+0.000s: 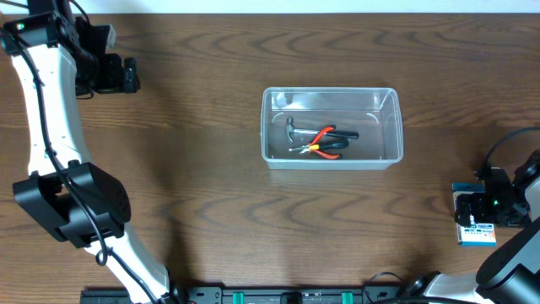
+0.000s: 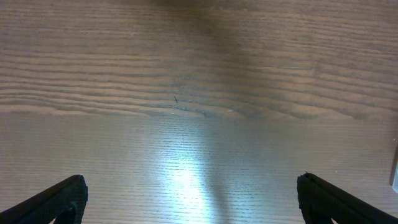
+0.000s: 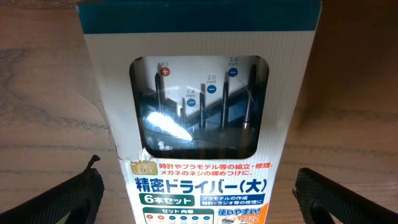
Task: Pack container
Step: 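Lower the right gripper and grasp the box by its top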
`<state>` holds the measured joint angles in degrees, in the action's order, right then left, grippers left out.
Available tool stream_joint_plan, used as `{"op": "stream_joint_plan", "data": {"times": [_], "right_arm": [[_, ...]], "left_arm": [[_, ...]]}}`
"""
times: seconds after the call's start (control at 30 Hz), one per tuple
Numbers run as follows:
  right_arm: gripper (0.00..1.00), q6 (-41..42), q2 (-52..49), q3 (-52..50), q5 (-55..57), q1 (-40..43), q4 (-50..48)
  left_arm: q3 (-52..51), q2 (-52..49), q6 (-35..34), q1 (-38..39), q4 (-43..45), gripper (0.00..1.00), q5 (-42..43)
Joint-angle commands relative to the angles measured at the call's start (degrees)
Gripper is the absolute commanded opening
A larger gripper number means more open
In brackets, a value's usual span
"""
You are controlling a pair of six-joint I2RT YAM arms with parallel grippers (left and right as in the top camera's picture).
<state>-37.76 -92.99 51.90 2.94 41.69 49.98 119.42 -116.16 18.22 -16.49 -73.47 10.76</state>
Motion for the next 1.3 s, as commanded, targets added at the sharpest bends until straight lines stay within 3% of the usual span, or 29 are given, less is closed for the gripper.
{"op": "stream_joint_plan", "data": {"times": [0.0, 1.27], "right_arm": [[0.99, -0.48, -0.42, -0.42, -1.53, 0.39, -0.22], [0.99, -1.53, -4.85, -0.87, -2.86, 0.28, -5.97]], "left_arm": [[-0.37, -0.66, -0.09, -0.2, -0.2, 0.98, 0.55], [-0.37, -0.66, -0.09, -0.2, -0.2, 0.98, 0.55]]}}
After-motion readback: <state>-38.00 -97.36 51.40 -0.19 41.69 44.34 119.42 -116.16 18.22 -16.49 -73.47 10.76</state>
